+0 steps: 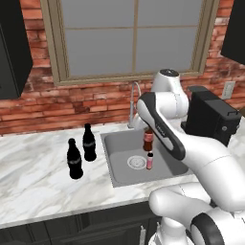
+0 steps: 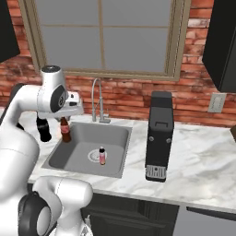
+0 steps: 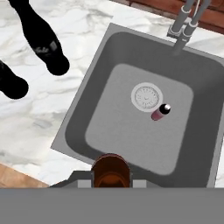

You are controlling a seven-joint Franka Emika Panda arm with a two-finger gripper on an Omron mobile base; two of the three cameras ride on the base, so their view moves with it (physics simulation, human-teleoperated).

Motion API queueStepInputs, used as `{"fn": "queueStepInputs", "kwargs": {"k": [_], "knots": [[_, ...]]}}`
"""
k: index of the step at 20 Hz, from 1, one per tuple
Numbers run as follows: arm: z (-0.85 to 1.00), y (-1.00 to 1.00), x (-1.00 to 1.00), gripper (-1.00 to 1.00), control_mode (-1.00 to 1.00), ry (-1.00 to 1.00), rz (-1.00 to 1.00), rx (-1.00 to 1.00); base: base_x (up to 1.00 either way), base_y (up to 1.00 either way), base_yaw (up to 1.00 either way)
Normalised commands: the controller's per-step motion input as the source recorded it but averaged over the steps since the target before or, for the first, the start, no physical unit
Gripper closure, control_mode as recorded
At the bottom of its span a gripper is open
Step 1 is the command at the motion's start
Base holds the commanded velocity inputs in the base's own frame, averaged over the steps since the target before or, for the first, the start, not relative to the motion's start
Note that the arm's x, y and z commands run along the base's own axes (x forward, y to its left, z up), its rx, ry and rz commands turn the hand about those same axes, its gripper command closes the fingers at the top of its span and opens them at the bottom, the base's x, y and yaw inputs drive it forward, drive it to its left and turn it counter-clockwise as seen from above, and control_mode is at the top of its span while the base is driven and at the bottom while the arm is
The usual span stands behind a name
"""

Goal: Place the large bottle from the dining counter next to the other large bottle outside the sink, and place the small bottle from the dining counter next to the other small bottle inside the sink.

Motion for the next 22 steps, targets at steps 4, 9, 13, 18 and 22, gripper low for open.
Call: {"fn": "queueStepInputs", "kwargs": {"k": [4, 9, 13, 18, 22], "knots": [[-0.34, 0.05, 0.41, 1.00, -1.00, 0.00, 0.00, 0.04, 0.00, 0.00, 0.00], [-0.26, 0.09, 0.34, 1.00, -1.00, 0.00, 0.00, 0.01, 0.00, 0.00, 0.00], [-0.25, 0.14, 0.23, 1.00, -1.00, -0.01, 0.00, -0.02, 0.00, 0.00, 0.00], [-0.25, 0.14, 0.21, 1.00, -1.00, 0.00, 0.00, -0.05, 0.00, 0.00, 0.00], [-0.25, 0.06, 0.14, 1.00, -1.00, 0.00, 0.00, -0.03, 0.00, 0.00, 0.00]]}}
